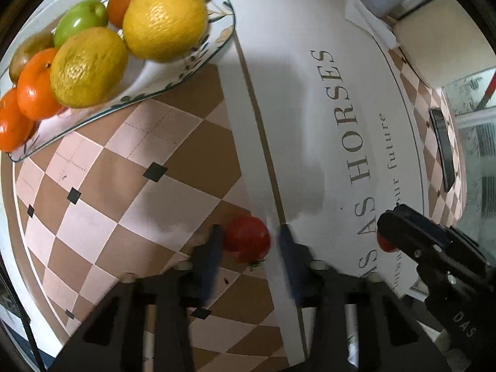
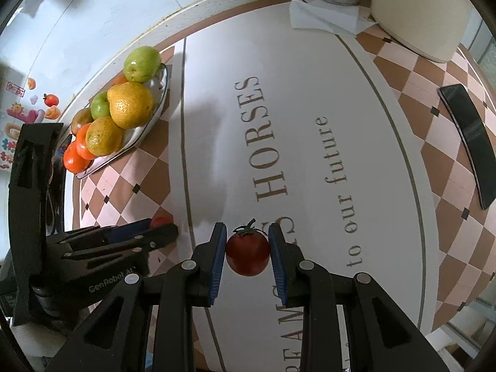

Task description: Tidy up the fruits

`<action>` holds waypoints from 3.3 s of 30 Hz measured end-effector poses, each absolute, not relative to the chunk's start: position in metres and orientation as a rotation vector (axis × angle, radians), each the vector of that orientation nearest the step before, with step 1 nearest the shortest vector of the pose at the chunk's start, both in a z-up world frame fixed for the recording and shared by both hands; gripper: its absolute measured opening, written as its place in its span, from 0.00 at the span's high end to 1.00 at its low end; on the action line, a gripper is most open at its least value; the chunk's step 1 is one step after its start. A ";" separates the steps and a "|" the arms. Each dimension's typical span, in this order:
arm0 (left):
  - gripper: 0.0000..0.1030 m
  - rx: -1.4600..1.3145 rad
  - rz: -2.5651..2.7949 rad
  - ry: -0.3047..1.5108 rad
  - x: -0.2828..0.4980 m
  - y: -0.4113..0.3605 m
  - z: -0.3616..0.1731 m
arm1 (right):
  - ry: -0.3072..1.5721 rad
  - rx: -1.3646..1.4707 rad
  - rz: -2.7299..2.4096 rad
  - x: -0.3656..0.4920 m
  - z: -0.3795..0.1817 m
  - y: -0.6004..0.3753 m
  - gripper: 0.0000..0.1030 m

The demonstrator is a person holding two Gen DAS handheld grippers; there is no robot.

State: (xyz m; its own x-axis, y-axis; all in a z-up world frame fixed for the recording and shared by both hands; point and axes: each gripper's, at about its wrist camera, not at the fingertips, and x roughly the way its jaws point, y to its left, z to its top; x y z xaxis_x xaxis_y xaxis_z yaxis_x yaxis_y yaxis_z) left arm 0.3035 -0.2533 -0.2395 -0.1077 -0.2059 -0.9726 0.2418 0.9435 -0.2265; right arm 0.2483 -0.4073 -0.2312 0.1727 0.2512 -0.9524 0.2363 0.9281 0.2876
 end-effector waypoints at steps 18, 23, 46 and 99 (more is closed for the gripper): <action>0.73 -0.517 -0.142 1.467 0.350 -0.100 -0.174 | 1.337 0.952 0.281 0.343 -0.256 -0.351 0.71; 0.73 -0.659 -0.069 1.448 0.364 -0.068 -0.190 | 1.319 0.930 0.259 0.368 -0.260 -0.335 0.71; 0.71 -0.798 -0.003 1.462 0.393 -0.056 -0.222 | 1.332 0.812 0.237 0.378 -0.260 -0.328 0.41; 0.09 0.003 -0.018 0.914 0.115 -0.058 0.068 | 0.846 0.086 0.010 0.060 0.076 -0.263 0.03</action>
State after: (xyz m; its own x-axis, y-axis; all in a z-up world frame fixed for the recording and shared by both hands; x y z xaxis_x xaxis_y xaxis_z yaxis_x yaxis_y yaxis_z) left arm 0.1148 -0.0585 0.0681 0.6108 -0.0139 -0.7917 0.0168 0.9998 -0.0046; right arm 0.0602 -0.2634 0.0757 0.6635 0.0431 -0.7470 0.0254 0.9965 0.0801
